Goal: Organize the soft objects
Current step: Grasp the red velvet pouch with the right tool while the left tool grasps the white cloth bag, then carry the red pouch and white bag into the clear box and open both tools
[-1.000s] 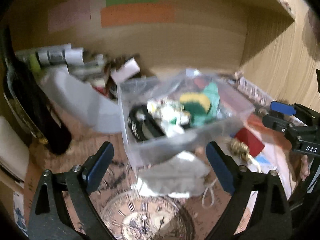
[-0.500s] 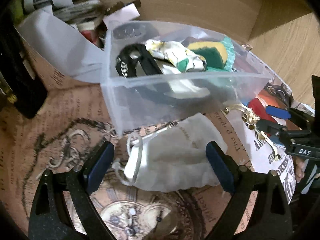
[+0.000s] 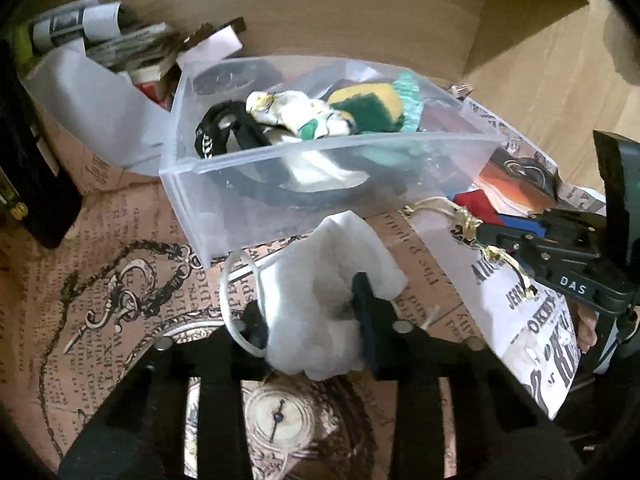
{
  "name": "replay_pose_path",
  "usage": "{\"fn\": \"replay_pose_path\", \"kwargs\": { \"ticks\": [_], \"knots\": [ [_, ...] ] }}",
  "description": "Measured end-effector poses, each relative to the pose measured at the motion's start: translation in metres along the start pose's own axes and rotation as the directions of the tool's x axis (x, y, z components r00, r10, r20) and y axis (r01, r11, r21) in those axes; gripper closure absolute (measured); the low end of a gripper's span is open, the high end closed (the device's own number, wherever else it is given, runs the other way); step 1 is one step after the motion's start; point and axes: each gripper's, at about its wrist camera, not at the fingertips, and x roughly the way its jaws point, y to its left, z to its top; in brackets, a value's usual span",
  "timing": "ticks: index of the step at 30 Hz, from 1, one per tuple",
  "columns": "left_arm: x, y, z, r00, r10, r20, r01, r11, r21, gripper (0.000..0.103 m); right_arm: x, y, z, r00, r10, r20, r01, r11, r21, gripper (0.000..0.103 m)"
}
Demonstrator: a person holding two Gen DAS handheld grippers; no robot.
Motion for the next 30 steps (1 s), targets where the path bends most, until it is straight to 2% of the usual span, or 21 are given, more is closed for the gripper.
{"fn": "replay_pose_path", "kwargs": {
  "ticks": [4, 11, 21, 26, 30],
  "knots": [
    [-0.015, -0.002, 0.002, 0.999, -0.015, 0.029, 0.015, 1.0, 0.009, 0.078, -0.012, 0.003, -0.001, 1.0, 0.009, 0.03, -0.009, 1.0, 0.006, 0.091],
    [-0.048, -0.009, 0.014, 0.991, -0.024, 0.128, 0.023, 1.0, 0.016, 0.079, -0.056, 0.011, 0.008, 0.989, 0.008, 0.146, -0.007, 1.0, -0.008, 0.092],
    [-0.082, -0.006, 0.057, 0.959, -0.005, 0.284, 0.007, 1.0, -0.008, 0.079, -0.098, 0.016, 0.042, 0.945, -0.007, 0.326, 0.012, 1.0, -0.014, 0.091],
    [-0.081, -0.003, 0.081, 0.944, 0.025, 0.328, -0.018, 1.0, -0.024, 0.079, -0.1, 0.016, 0.059, 0.926, -0.015, 0.378, 0.018, 1.0, -0.006, 0.091],
    [-0.074, 0.0, 0.095, 0.941, 0.046, 0.335, -0.037, 0.999, -0.032, 0.079, -0.094, 0.016, 0.074, 0.918, -0.022, 0.396, 0.028, 1.0, -0.009, 0.091]
  ]
}}
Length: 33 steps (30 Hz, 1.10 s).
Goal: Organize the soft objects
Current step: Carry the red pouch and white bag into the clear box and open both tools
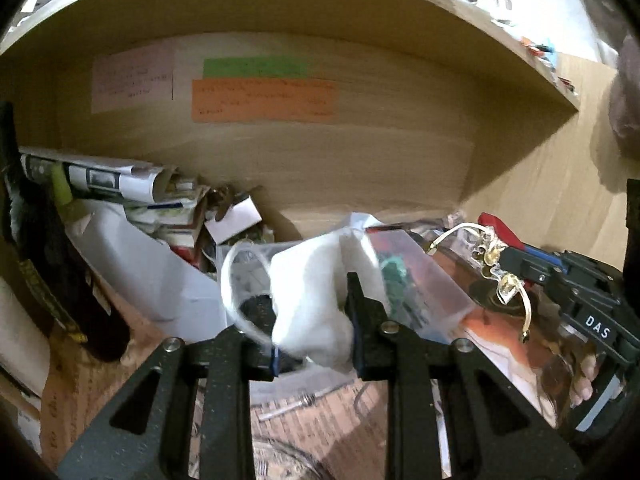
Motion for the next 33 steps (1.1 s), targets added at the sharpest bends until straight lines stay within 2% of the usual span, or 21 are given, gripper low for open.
{"fn": "replay_pose_path", "kwargs": {
  "ticks": [3, 8, 12, 16, 18, 20, 21, 24, 29, 33],
  "knots": [
    [0.014, 0.001, 0.005, 1.0, 0.009, -0.012, -0.009, 1.0, -0.002, 0.079, 0.015, -0.001, 0.004, 1.0, -0.016, 0.002, 0.016, 1.0, -0.011, 0.091],
    [0.046, 0.003, 0.007, 0.998, 0.017, -0.067, -0.017, 1.0, -0.005, 0.079, 0.047, -0.002, 0.003, 0.998, -0.03, -0.046, 0.029, 0.999, -0.022, 0.091],
    [0.073, 0.006, 0.001, 0.991, -0.005, -0.137, 0.001, 1.0, -0.026, 0.079, 0.075, -0.006, -0.005, 0.993, -0.028, -0.119, 0.026, 1.0, -0.017, 0.091],
    [0.087, 0.007, -0.004, 0.986, 0.008, -0.164, -0.011, 1.0, -0.016, 0.078, 0.091, -0.006, -0.015, 0.984, -0.02, -0.178, 0.017, 1.0, -0.015, 0.091],
    [0.09, 0.006, -0.006, 0.984, 0.022, -0.179, -0.023, 1.0, -0.002, 0.073, 0.096, -0.006, -0.018, 0.98, -0.018, -0.2, 0.015, 1.0, -0.017, 0.091],
    [0.093, 0.007, -0.007, 0.981, 0.038, -0.189, -0.036, 0.999, 0.01, 0.056, 0.098, -0.006, -0.021, 0.977, -0.017, -0.214, 0.012, 1.0, -0.022, 0.088],
    [0.094, 0.007, -0.009, 0.98, 0.047, -0.192, -0.046, 0.999, 0.014, 0.053, 0.099, -0.005, -0.021, 0.975, -0.018, -0.22, 0.013, 1.0, -0.025, 0.088],
    [0.096, 0.009, -0.013, 0.977, 0.059, -0.204, -0.056, 0.998, 0.022, 0.05, 0.098, -0.003, -0.023, 0.974, -0.024, -0.227, 0.017, 0.999, -0.033, 0.086],
    [0.084, 0.01, -0.014, 0.98, 0.053, -0.192, -0.052, 0.999, 0.014, 0.035, 0.094, 0.0, -0.023, 0.974, -0.027, -0.224, 0.019, 0.999, -0.038, 0.067],
    [0.063, 0.01, -0.011, 0.987, 0.048, -0.153, -0.047, 0.999, 0.012, 0.033, 0.082, 0.003, -0.018, 0.981, -0.02, -0.194, 0.013, 0.999, -0.037, 0.064]
  ]
}}
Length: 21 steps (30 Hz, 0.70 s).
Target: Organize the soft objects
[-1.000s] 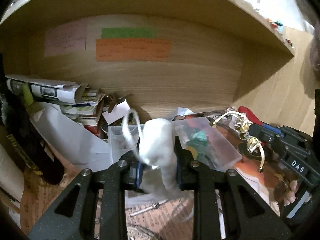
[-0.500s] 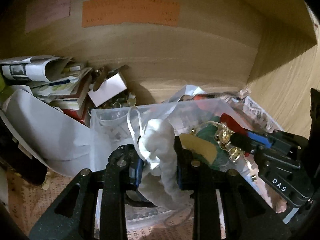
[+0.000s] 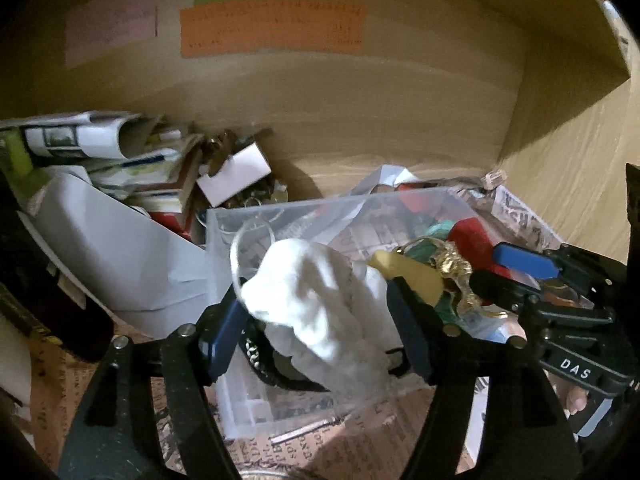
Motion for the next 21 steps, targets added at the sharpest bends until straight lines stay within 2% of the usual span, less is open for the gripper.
{"fn": "replay_pose_path", "kwargs": {
  "ticks": [6, 10, 13, 16, 21],
  "knots": [
    [-0.038, -0.002, 0.003, 0.995, 0.017, 0.096, -0.018, 1.0, 0.003, 0.033, -0.033, 0.008, 0.009, 0.996, 0.016, 0.089, -0.016, 1.0, -0.005, 0.062],
    [-0.071, -0.006, 0.006, 0.98, 0.029, 0.195, -0.029, 1.0, 0.001, 0.03, -0.065, 0.012, 0.015, 0.984, 0.027, 0.176, -0.027, 1.0, 0.0, 0.06],
    [-0.098, -0.011, 0.004, 0.96, 0.039, 0.276, -0.042, 0.999, 0.005, 0.021, -0.085, 0.015, 0.018, 0.972, 0.033, 0.232, -0.036, 0.999, 0.006, 0.055],
    [-0.117, -0.015, 0.003, 0.942, 0.046, 0.332, -0.052, 0.999, 0.011, 0.019, -0.109, 0.019, 0.019, 0.955, 0.038, 0.295, -0.044, 0.999, 0.014, 0.052],
    [-0.146, -0.022, -0.003, 0.915, 0.038, 0.402, -0.049, 0.999, 0.018, 0.011, -0.135, 0.023, 0.019, 0.927, 0.036, 0.373, -0.049, 0.998, 0.026, 0.038]
  ]
}}
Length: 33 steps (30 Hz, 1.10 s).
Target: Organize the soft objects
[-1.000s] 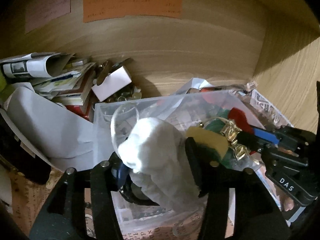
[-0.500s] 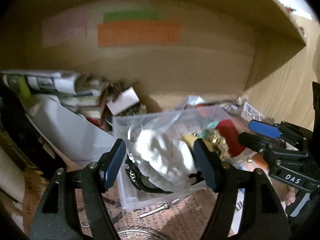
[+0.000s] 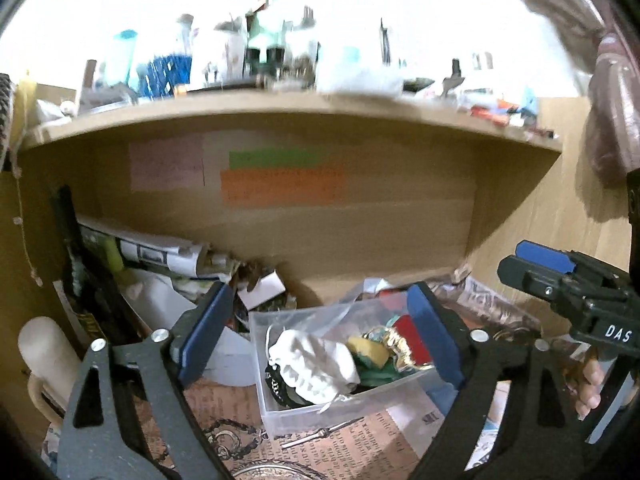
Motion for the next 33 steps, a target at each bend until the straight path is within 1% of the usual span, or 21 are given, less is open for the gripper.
{"fn": "replay_pose_path", "kwargs": {
  "ticks": [3, 7, 11, 20, 33],
  "knots": [
    [-0.012, -0.002, 0.002, 1.0, 0.0, 0.028, 0.0, 1.0, 0.001, 0.006, -0.009, 0.004, 0.002, 1.0, -0.006, 0.029, 0.006, 1.0, -0.003, 0.03],
    [-0.019, -0.003, 0.004, 0.999, 0.006, 0.05, -0.006, 1.0, -0.005, 0.002, -0.014, 0.007, 0.003, 0.998, -0.012, 0.054, 0.013, 1.0, -0.003, 0.018],
    [-0.023, -0.003, 0.005, 0.998, 0.007, 0.057, -0.007, 1.0, -0.01, 0.001, -0.02, 0.008, 0.002, 0.998, -0.012, 0.063, 0.011, 1.0, 0.007, 0.013],
    [-0.022, -0.002, 0.004, 0.998, 0.011, 0.055, -0.01, 1.0, -0.017, 0.0, -0.024, 0.008, -0.001, 0.997, -0.015, 0.07, 0.014, 1.0, 0.011, 0.006],
    [-0.022, -0.004, 0.003, 0.998, 0.017, 0.053, -0.016, 1.0, -0.016, 0.0, -0.023, 0.011, 0.001, 0.998, -0.007, 0.068, 0.007, 1.0, 0.001, 0.006]
  ]
}}
